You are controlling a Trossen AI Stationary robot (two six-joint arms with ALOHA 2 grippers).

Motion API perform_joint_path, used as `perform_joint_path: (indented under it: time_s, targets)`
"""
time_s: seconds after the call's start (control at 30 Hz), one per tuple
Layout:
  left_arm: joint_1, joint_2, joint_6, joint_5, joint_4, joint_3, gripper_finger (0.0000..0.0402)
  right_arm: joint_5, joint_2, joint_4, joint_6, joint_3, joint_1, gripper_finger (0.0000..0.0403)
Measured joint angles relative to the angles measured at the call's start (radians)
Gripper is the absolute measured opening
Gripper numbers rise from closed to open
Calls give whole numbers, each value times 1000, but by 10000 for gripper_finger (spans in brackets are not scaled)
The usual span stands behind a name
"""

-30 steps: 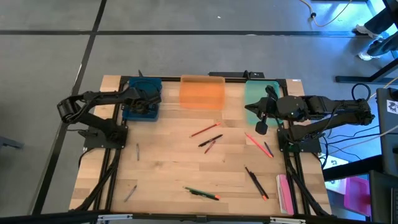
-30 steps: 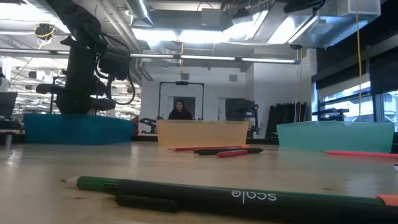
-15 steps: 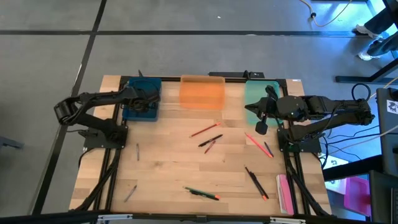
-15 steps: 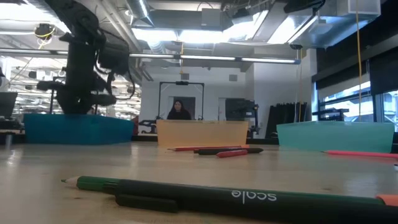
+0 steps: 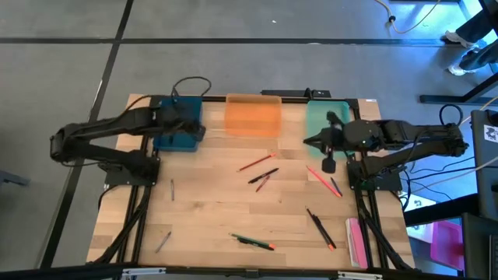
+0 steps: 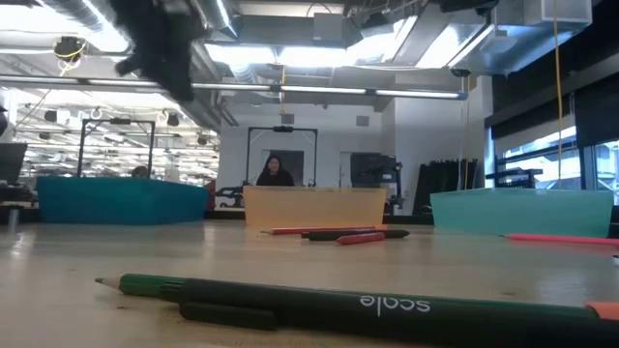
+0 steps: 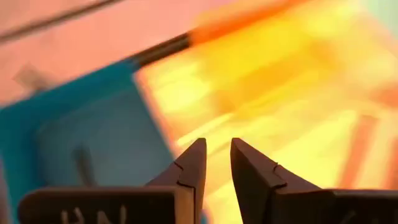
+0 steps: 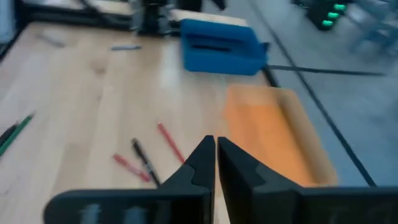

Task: Sort crayons/erasers/pens/pencils in bins
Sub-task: Put the red pencil into the orange bin

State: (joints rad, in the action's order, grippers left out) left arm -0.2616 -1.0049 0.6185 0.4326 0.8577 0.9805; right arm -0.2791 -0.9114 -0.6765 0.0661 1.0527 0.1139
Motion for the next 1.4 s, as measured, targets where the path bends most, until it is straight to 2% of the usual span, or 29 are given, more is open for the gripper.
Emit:
perform_joint_path:
  time_s: [0.17,0.33,0.53,0.7,1.1,1.4]
  targets:
    - [196,2,-50,-100,-28,34,65,56,-70,-3,72,0,-14,7]
    - [361,-11,-101,-103,-125,35,65,174,-138,-4,74,0,-82,5]
    - [477,-34,-153,-76,-182,35,65,302,-222,-12,126,0,-184,5]
    - [522,-56,-143,-33,-191,35,65,272,-321,-12,158,0,-215,22]
    - [536,-69,-103,-24,-196,35,65,254,-523,46,332,0,-235,120]
    - [536,-69,-103,-23,-196,35,65,258,-712,114,392,0,-242,131]
